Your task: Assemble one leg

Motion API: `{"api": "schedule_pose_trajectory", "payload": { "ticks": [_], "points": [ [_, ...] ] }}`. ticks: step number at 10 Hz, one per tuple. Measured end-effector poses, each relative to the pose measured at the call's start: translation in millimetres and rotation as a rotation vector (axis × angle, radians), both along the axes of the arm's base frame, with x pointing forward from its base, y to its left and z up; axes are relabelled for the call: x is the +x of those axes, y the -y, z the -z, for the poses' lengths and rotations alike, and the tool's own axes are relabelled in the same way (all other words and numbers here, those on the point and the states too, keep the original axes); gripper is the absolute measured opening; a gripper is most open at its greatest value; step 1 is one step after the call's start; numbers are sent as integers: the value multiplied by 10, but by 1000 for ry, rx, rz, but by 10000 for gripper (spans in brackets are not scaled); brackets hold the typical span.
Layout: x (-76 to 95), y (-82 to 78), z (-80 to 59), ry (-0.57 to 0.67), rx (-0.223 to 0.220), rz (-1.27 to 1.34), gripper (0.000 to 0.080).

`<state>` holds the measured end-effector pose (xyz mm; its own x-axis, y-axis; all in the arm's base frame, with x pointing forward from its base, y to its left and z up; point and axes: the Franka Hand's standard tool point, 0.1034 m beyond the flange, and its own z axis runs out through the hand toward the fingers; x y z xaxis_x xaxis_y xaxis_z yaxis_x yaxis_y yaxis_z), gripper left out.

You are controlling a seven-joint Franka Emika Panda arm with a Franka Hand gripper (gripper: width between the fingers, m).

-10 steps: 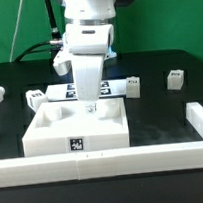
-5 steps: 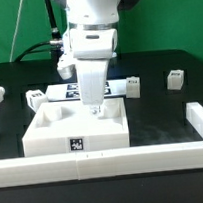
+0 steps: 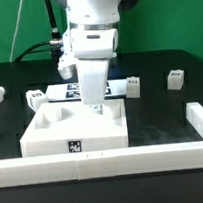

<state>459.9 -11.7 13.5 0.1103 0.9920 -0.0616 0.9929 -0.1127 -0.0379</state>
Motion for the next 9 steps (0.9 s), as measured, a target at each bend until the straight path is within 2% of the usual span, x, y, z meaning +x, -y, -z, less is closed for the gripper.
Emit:
{"api": "schedule_pose_trajectory", "payload": {
  "ticks": [5,7,9],
  "points": [
    [11,-17,-3,1,-1,-14,57],
    [72,-199,0,8,2,-57,58],
    [168,-560,4,23,8,-101,58]
  ]
}}
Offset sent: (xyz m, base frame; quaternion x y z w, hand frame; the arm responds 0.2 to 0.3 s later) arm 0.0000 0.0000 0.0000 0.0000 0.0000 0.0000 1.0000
